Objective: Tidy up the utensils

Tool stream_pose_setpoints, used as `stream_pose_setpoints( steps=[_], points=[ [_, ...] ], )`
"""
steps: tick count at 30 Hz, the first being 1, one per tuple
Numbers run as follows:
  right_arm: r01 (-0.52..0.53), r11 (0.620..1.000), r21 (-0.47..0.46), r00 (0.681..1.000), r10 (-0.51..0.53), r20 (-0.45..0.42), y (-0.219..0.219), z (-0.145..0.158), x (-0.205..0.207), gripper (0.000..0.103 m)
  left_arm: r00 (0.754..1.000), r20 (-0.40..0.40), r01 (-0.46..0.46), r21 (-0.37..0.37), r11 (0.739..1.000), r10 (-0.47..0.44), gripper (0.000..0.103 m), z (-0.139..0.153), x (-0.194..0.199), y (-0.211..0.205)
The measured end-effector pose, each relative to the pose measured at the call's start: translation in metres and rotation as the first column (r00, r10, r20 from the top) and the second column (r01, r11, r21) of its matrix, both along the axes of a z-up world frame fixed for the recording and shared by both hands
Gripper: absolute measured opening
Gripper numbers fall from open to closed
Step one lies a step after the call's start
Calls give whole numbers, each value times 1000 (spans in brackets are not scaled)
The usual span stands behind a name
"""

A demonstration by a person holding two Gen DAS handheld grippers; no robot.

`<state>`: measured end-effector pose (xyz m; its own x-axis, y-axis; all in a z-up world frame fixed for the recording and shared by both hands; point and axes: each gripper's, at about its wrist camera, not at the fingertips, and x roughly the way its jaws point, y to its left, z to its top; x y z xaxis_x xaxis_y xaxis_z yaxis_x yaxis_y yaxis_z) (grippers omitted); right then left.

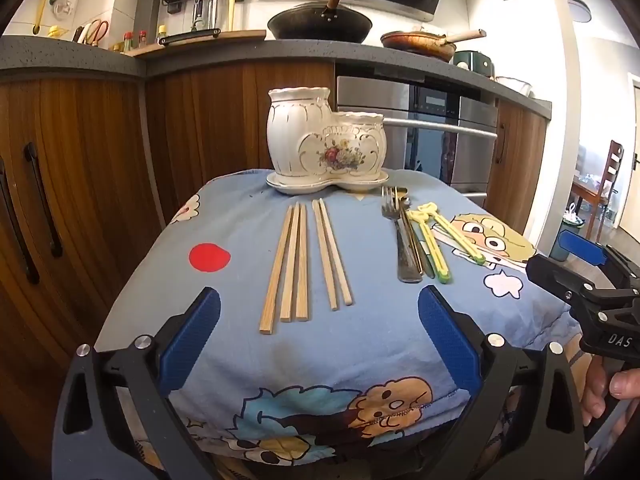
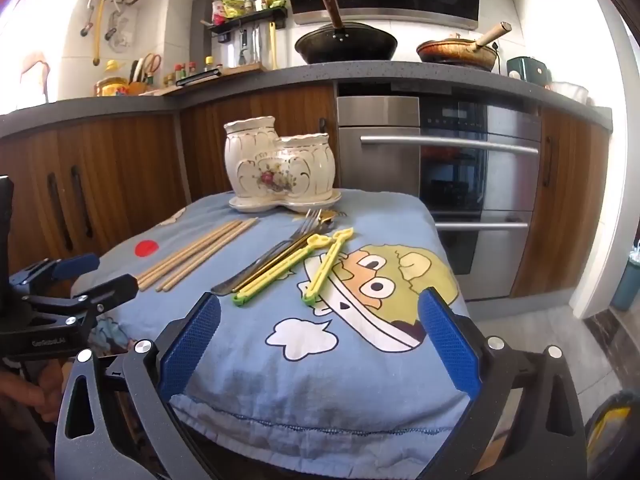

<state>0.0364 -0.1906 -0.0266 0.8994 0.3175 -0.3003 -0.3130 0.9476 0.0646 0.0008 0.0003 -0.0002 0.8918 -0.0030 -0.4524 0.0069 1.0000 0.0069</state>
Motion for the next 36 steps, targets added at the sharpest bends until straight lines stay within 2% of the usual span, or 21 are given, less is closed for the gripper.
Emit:
stream_pose_setpoints(
  steps=[1,5,9,10,13,15,36],
  points=[
    [-2,1000,2,1000,2,3,0,-1,0,98,1000,25,3,4,1000,-3,98,0,-2,0],
    [-8,1000,-6,1000,8,1,1,-3,0,98,1000,8,-4,14,1000,4,98,9,4,-3],
    [-15,1000,-6,1000,15,1,-1,7,-3,98,1000,16,-10,10,1000,10,98,21,-5,-5],
    [-15,1000,-8,1000,15,1,-2,8,-3,98,1000,29,-8,7,1000,7,98,14,-5,-4],
    [-6,1000,-18,1000,7,11,3,1,-3,98,1000,27,-11,9,1000,10,98,18,-5,-5],
    [-6,1000,-19,1000,7,11,3,1,-2,98,999,38,-2,6,1000,2,98,6,-5,-1],
    [-7,999,-35,1000,7,9,8,8,-2,98,998,55,-10,1,1000,10,98,7,-7,5]
  ],
)
